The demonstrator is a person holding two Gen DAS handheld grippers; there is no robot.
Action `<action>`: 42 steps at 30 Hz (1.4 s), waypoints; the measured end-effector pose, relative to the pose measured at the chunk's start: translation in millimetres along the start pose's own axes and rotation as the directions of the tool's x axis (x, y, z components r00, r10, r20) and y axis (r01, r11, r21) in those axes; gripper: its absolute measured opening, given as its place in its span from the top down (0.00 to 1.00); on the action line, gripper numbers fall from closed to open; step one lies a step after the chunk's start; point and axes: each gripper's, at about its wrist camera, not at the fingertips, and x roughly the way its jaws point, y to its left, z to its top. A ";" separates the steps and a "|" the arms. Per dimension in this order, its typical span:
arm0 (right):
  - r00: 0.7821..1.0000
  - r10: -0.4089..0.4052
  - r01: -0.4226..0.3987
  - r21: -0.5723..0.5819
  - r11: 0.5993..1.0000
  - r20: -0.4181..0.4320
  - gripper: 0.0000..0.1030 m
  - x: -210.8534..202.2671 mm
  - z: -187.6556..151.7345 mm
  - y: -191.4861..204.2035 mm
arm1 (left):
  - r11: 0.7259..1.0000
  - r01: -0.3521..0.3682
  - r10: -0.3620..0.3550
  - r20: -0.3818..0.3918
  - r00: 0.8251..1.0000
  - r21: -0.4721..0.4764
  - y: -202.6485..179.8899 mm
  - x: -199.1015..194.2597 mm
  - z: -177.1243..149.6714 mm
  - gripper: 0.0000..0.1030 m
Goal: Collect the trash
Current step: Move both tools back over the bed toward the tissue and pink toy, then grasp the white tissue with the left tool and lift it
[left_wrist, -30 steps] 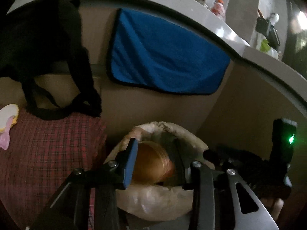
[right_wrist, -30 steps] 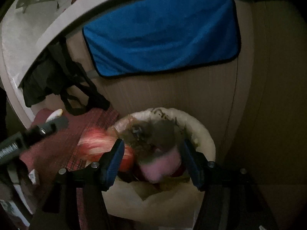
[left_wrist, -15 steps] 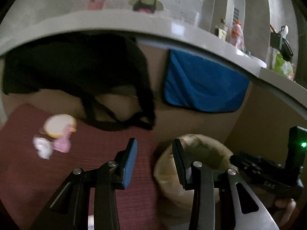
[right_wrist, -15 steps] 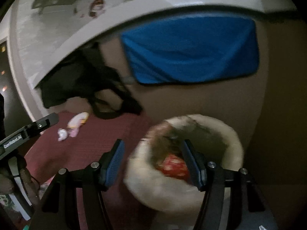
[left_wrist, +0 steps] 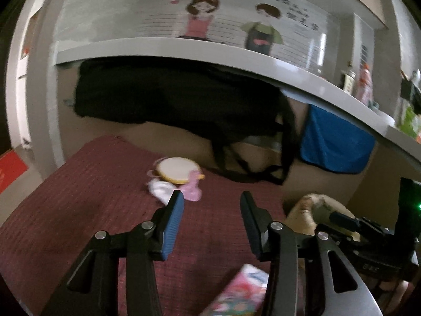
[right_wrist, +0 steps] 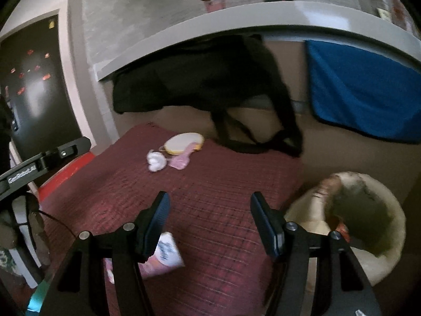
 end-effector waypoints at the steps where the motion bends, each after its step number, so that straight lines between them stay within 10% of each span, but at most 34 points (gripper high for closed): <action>1: 1.000 0.009 -0.009 -0.003 1.000 0.008 0.41 3.2 0.1 5.9 | 1.000 -0.001 0.001 0.007 1.000 -0.012 9.4 0.8 -0.1 0.54; 14: 0.998 0.063 -0.061 0.073 0.995 -0.025 0.41 64.8 -9.1 11.6 | 0.995 -0.034 0.020 -0.156 0.988 -0.090 69.1 132.5 -9.1 0.43; 21: 0.995 0.066 -0.053 0.164 0.985 -0.074 0.41 85.7 -22.9 -11.3 | 0.985 -0.117 0.073 -0.310 0.948 -0.125 62.0 206.4 -17.6 0.44; 25: 0.993 0.067 -0.050 0.178 0.983 -0.093 0.41 92.5 -26.5 -13.4 | 0.984 -0.153 0.114 -0.336 0.935 -0.091 55.4 217.4 -17.3 0.76; 29: 0.994 0.066 -0.051 0.161 0.986 -0.091 0.41 90.9 -24.9 -7.4 | 0.986 -0.145 0.112 -0.329 0.938 -0.077 54.0 214.0 -18.6 0.95; 42: 0.992 0.079 -0.074 0.047 0.996 -0.100 0.41 104.2 16.6 51.3 | 0.993 -0.080 0.067 -0.144 0.987 -0.088 107.8 73.2 6.3 0.96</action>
